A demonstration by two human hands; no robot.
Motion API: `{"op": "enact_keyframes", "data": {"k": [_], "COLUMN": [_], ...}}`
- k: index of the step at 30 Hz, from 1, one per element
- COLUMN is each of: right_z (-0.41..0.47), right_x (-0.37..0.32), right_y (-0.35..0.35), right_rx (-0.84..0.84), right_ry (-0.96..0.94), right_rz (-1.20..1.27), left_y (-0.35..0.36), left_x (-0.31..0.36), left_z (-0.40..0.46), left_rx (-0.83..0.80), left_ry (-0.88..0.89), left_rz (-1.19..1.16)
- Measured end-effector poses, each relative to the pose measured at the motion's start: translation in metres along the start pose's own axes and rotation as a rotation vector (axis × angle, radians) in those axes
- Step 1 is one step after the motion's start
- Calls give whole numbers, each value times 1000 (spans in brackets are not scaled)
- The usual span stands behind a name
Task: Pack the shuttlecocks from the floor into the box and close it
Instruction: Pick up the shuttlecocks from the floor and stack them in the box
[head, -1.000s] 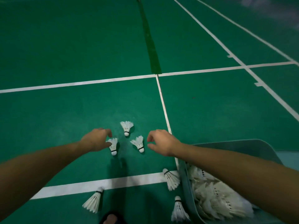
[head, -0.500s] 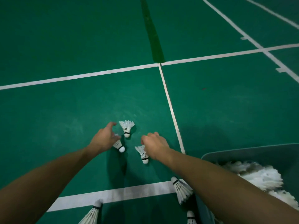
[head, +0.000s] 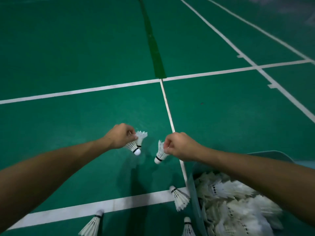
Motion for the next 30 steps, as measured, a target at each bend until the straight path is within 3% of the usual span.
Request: {"op": "enact_keyframes", "data": {"k": [7,13,20,30], "right_z": [-107,-188,-275,-319], "right_x": [-22,-6,69,126], "right_y": [-88,-125,-95,-44], "right_rx": [62,-39,-90,-16], "right_ry": [0,100,385,520], "right_rz": [21,-60,-157,-153], "left_y": [-55,-45,35,92], "left_x": [112,201,259,275], "left_z": [-118,-192,-235,-245], "left_rx": [-16,-54,-203,-133], "left_ry": [268,450,545,620], "left_rz": [-16,12,198,373]}}
Point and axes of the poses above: each hand's wrist, its own z-axis towards the middle knuckle, its own y-axis out of the palm, x = y × z, the point moved 6 cm from there along z, towards the middle knuckle, and after that the axes turned 14 degrees about -y, right-handed, at the moved point
